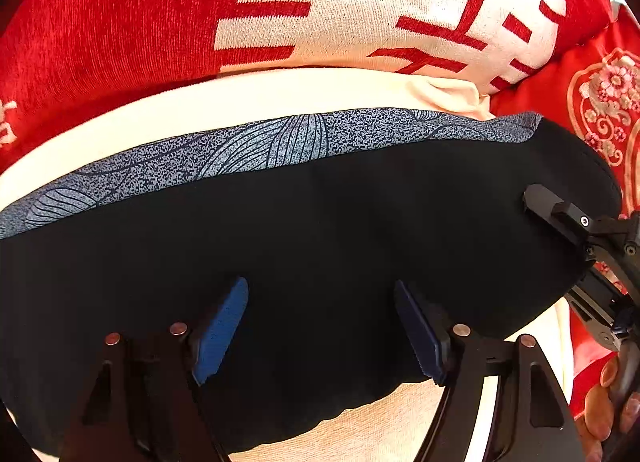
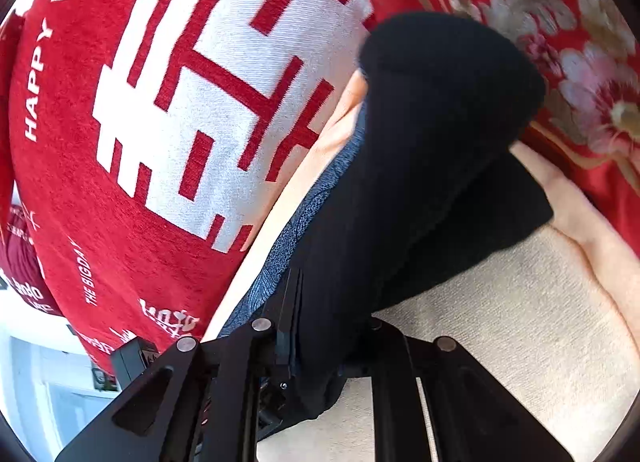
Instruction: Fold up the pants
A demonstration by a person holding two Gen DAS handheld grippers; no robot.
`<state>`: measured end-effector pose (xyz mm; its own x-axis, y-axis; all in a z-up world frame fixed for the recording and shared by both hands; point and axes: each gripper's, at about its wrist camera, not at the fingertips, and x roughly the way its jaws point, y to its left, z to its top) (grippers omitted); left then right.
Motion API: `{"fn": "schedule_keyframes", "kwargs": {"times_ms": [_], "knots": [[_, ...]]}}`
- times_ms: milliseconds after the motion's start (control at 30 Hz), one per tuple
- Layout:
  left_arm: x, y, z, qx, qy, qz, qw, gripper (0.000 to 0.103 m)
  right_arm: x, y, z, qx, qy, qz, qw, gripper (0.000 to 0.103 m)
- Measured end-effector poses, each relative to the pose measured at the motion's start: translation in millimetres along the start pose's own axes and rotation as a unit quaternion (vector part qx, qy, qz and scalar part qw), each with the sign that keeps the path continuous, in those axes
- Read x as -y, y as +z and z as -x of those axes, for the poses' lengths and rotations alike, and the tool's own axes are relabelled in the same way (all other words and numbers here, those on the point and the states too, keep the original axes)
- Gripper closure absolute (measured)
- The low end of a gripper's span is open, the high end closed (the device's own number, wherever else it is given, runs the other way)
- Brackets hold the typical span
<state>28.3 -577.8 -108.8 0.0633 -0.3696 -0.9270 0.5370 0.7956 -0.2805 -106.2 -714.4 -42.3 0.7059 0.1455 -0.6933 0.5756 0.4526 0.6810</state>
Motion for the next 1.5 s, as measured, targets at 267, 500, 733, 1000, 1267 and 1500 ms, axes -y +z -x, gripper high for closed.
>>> {"fn": "schedule_keyframes", "kwargs": {"times_ms": [267, 500, 733, 1000, 1267, 1500], "knots": [[-3.3, -11.1, 11.3, 0.017, -0.029, -0.016, 0.9993, 0.027, -85.4, -25.2, 3.5, -0.001, -0.079, 0.181, 0.980, 0.089], [-45.1, -29.6, 51.2, 0.026, -0.026, -0.030, 0.9989, 0.027, -156.3, -67.5, -9.9, -0.003, -0.151, 0.299, 0.942, 0.087], [-172.1, -71.6, 127.1, 0.045, 0.054, 0.019, 0.9974, 0.027, -218.9, -144.3, -70.3, -0.020, -0.225, 0.411, 0.883, 0.078], [-293.0, -99.8, 158.2, 0.031, 0.117, 0.090, 0.9885, 0.027, -238.2, -263.6, -155.7, -0.079, -0.322, 0.539, 0.774, 0.056], [-307.9, -99.9, 188.9, 0.022, 0.033, 0.085, 0.9956, 0.027, -214.3, -224.6, -76.5, -0.155, -0.120, 0.348, 0.917, 0.043], [-272.5, -76.4, 195.8, 0.003, -0.053, 0.047, 0.9975, 0.027, -127.9, -162.1, -76.8, -0.164, 0.045, -0.038, 0.985, 0.044]]}}
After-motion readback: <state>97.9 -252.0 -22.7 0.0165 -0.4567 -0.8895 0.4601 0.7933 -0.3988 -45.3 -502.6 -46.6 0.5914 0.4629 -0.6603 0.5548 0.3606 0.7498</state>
